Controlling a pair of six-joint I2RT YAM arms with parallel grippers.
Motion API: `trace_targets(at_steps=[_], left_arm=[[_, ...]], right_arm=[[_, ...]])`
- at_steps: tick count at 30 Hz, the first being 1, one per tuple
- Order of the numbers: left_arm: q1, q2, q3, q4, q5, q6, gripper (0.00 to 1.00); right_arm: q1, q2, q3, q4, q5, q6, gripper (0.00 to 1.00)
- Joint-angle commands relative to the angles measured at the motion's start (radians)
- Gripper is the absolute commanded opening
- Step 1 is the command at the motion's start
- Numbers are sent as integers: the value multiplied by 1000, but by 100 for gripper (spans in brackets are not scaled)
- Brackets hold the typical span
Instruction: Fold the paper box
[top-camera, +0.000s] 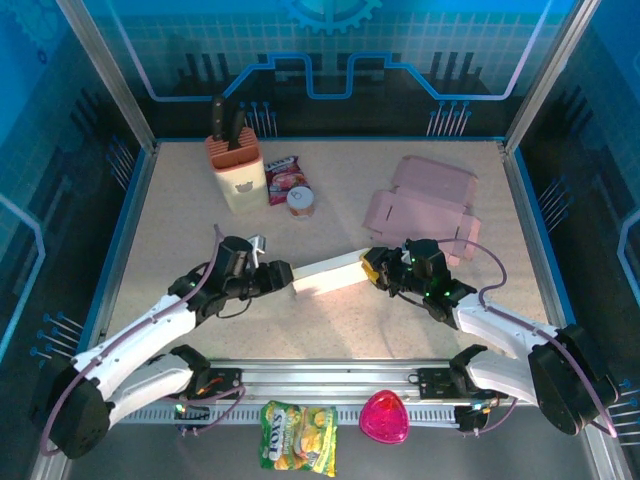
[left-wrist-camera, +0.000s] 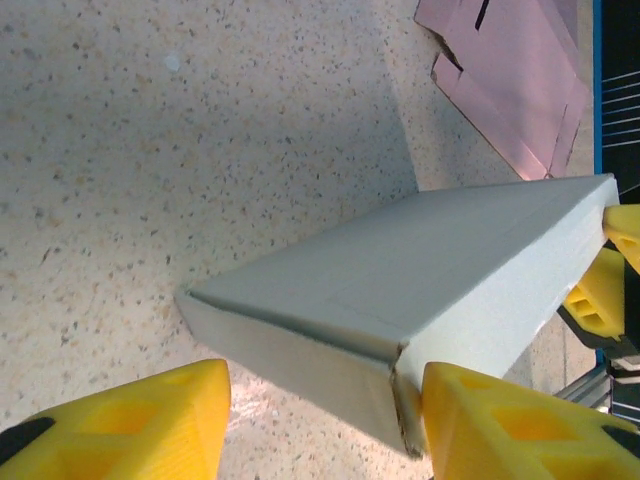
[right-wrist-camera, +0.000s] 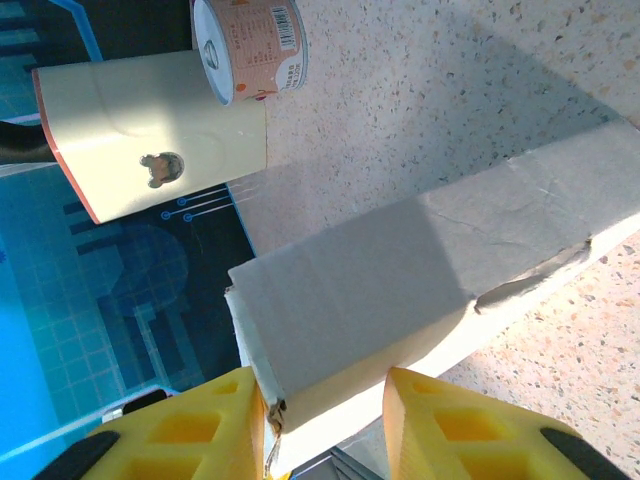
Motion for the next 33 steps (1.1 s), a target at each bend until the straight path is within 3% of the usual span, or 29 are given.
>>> trace_targets(at_steps=[1, 11, 21, 29, 31, 33], left_arm=[[-18, -31, 26, -86, 16, -3, 54], [-54, 6, 16, -6, 13, -46, 54], [-59, 47, -18, 33, 3, -50, 45], [-73, 55, -28, 20, -40, -30, 21], [-77, 55, -24, 21, -42, -26, 20], [-83, 55, -16, 12, -43, -19, 20]], right_arm=[[-11, 13, -40, -136, 18, -7, 35], [-11, 6, -38, -142, 12, -7, 34], [-10, -10, -35, -159, 16, -10, 34], [-9, -27, -30, -172, 14, -25, 34], [-11, -45, -3, -210, 6, -62, 38], [-17, -72, 30, -255, -10, -109, 50]])
